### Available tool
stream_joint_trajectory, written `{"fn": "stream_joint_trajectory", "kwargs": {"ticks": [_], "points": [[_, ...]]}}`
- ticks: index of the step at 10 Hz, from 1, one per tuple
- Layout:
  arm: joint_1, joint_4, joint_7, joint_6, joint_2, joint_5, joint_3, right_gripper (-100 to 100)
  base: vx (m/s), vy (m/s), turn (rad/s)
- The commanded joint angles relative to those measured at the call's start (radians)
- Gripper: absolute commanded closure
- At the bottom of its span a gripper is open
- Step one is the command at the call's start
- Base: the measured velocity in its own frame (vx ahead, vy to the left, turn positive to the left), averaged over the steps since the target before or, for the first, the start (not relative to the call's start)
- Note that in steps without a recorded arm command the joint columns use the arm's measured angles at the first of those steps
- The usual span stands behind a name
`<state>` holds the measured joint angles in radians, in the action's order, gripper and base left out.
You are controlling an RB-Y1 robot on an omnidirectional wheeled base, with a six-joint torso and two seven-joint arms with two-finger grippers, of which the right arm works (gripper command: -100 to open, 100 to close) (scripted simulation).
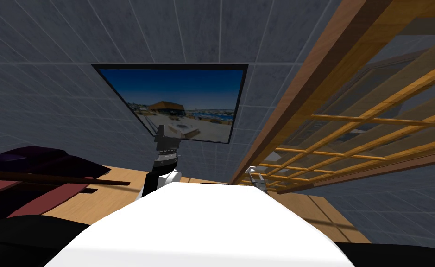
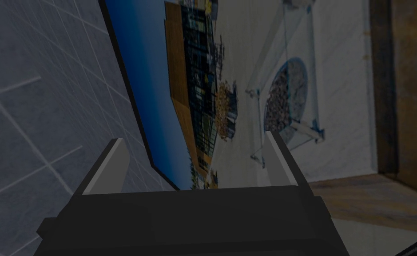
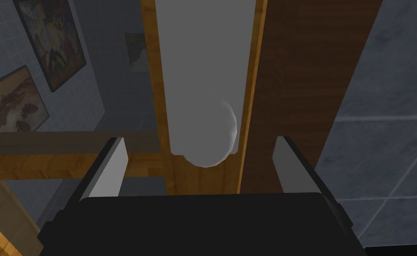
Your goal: Pull the door open
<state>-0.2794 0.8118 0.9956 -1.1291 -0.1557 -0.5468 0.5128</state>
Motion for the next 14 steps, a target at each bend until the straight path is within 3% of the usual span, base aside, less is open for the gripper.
{"fn": "stream_joint_trajectory", "kwargs": {"ticks": [1,2,3,8,14], "points": [[0.013,-0.008,0.005,0.008,-0.001,0.003,0.001,-100,0.182,0.01,0.015],[0.008,-0.006,0.002,0.004,-0.001,0.002,0.001,-100,0.024,0.025,-0.058],[0.008,-0.006,0.002,0.004,-0.001,0.002,0.001,100,-0.008,-0.003,0.04],[0.008,-0.006,0.002,0.004,-0.001,0.002,0.001,100,-0.003,-0.004,0.006],[0.026,-0.022,-0.133,0.011,-0.003,0.033,-0.019,100,-0.028,-0.01,0.027]]}}
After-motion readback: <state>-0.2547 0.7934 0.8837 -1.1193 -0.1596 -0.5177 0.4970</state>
